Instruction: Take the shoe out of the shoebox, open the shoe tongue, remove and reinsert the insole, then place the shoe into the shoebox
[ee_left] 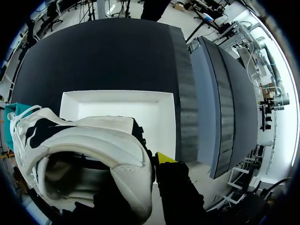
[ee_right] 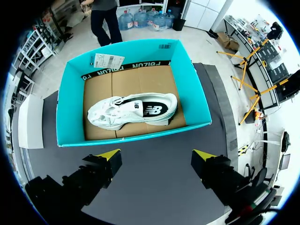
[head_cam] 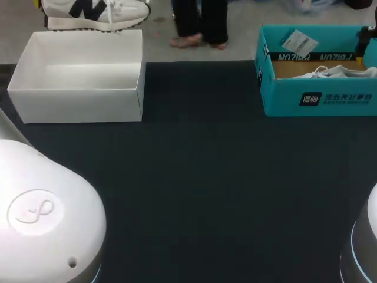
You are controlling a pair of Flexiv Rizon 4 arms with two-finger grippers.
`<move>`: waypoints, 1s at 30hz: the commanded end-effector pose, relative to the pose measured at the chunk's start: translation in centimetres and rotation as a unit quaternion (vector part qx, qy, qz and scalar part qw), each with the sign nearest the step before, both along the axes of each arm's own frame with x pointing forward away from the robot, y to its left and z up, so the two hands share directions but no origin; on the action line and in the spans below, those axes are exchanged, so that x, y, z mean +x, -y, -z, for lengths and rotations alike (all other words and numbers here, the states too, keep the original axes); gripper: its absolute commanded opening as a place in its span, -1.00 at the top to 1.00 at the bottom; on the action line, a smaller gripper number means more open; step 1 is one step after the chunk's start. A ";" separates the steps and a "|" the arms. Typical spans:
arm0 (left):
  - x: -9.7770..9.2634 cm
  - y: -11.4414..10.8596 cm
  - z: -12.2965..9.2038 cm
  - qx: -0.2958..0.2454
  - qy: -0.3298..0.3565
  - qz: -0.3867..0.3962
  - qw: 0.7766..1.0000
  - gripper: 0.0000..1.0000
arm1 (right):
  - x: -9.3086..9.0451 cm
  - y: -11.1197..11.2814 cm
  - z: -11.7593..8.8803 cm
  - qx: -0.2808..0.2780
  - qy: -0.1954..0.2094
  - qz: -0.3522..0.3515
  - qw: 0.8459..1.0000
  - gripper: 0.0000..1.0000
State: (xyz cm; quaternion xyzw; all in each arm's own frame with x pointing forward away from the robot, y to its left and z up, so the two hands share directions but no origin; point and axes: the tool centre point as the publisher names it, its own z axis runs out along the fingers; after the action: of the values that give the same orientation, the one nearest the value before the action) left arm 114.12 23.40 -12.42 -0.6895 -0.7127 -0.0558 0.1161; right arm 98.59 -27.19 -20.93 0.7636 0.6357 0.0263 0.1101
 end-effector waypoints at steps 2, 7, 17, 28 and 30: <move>-7.7 2.2 -0.2 0.032 0.087 0.015 0.996 1.00 | 0.0 0.0 0.0 0.000 0.001 0.000 1.000 -1.00; -10.8 4.2 0.1 0.036 0.093 0.026 0.995 1.00 | 0.0 0.0 0.0 0.000 0.001 0.000 1.000 -1.00; -15.9 8.3 0.3 0.051 0.124 0.062 0.989 1.00 | 0.0 0.0 0.0 0.000 0.001 0.000 1.000 -1.00; -20.1 12.2 0.6 0.043 0.174 0.085 0.980 1.00 | 0.0 0.0 0.0 0.000 0.001 0.000 1.000 -1.00; -20.8 12.9 0.8 0.030 0.186 0.093 0.978 1.00 | 0.0 0.0 0.0 0.000 0.001 0.000 1.000 -1.00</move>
State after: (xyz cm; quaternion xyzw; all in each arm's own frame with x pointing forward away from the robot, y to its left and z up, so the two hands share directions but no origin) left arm 95.43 10.82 -13.26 -0.7079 -0.6843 -0.0682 0.1612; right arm 98.59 -27.19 -20.93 0.7636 0.6356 0.0263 0.1101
